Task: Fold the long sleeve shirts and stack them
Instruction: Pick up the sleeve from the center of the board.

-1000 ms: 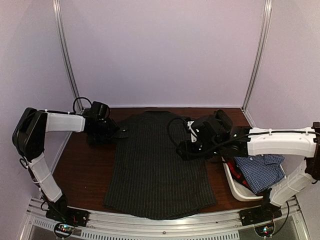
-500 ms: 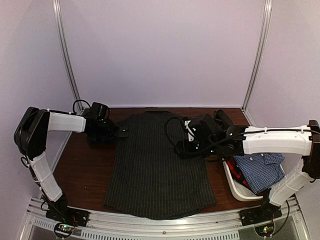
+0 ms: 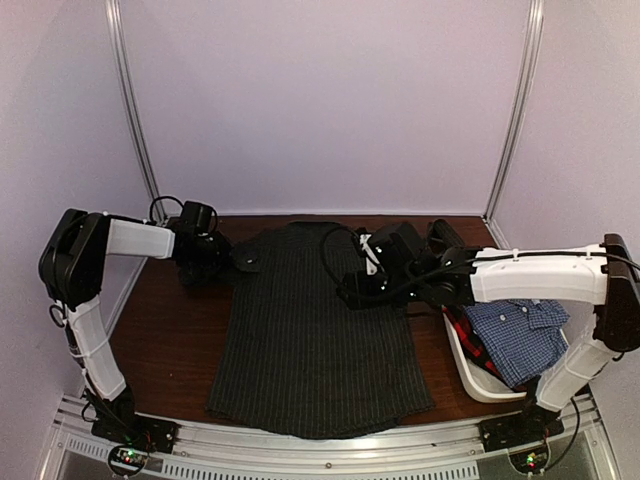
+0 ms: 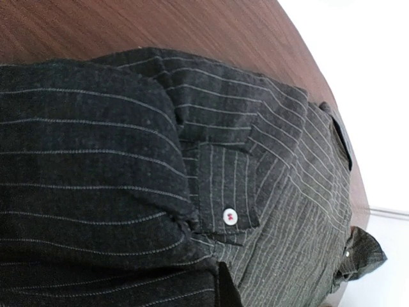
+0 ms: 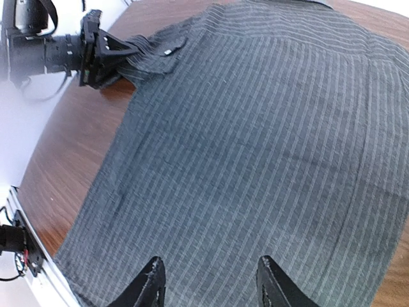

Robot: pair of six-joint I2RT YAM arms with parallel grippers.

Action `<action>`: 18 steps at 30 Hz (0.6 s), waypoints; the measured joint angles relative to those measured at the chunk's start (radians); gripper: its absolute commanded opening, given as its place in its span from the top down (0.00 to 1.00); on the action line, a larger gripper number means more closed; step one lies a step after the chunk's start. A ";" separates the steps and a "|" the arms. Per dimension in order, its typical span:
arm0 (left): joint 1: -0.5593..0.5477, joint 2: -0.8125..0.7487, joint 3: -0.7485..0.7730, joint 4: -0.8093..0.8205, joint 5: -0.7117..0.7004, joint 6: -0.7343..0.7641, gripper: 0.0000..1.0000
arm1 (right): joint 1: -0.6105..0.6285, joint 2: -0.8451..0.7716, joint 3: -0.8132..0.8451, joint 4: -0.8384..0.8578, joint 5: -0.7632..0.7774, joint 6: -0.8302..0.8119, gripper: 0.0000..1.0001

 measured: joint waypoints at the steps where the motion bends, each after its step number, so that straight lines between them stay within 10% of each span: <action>1: 0.000 -0.002 -0.002 0.006 0.022 0.008 1.00 | -0.005 0.008 0.007 0.010 -0.009 0.000 0.49; 18: -0.001 -0.256 -0.177 0.142 0.291 0.084 1.00 | -0.078 0.360 0.281 0.266 -0.291 0.045 0.22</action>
